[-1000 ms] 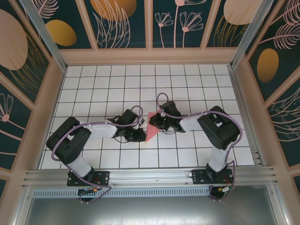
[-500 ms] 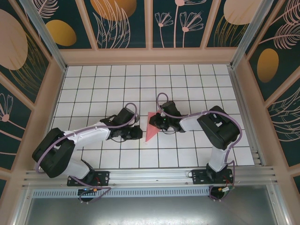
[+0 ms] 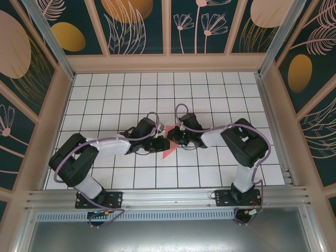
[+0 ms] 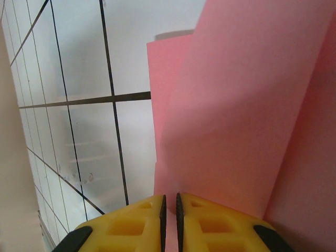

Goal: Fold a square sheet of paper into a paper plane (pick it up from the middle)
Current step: Fourth fold the wing at the center of the table.

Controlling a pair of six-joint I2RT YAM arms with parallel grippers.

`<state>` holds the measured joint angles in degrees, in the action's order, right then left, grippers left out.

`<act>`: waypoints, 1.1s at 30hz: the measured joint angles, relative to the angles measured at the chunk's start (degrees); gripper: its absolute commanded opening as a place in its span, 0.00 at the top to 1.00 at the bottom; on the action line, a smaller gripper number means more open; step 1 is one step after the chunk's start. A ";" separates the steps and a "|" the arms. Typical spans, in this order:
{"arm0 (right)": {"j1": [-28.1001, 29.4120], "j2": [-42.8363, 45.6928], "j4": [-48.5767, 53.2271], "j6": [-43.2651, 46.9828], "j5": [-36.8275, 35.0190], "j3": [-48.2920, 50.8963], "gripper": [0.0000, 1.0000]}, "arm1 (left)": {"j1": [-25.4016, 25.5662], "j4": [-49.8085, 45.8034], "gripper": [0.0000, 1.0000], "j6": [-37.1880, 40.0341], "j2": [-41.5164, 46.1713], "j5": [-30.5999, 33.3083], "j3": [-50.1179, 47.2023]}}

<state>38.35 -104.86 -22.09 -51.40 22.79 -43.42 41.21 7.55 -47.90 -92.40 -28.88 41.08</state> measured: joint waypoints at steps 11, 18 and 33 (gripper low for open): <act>0.00 -0.11 -0.02 -0.02 0.02 -0.04 0.82 | 0.00 -0.66 0.81 0.96 -3.08 0.81 -2.23; 0.00 -0.20 -0.09 -0.02 0.04 -0.04 0.82 | -0.07 1.01 0.82 1.99 -3.19 0.61 -4.04; 0.00 -0.20 -0.15 -0.02 0.02 -0.04 0.82 | 0.00 -6.27 0.82 3.91 4.81 -0.68 -7.85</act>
<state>38.35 -105.06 -22.24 -51.42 22.81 -43.46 41.21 1.28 -43.99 -87.59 -29.56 33.23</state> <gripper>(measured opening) 0.175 0.174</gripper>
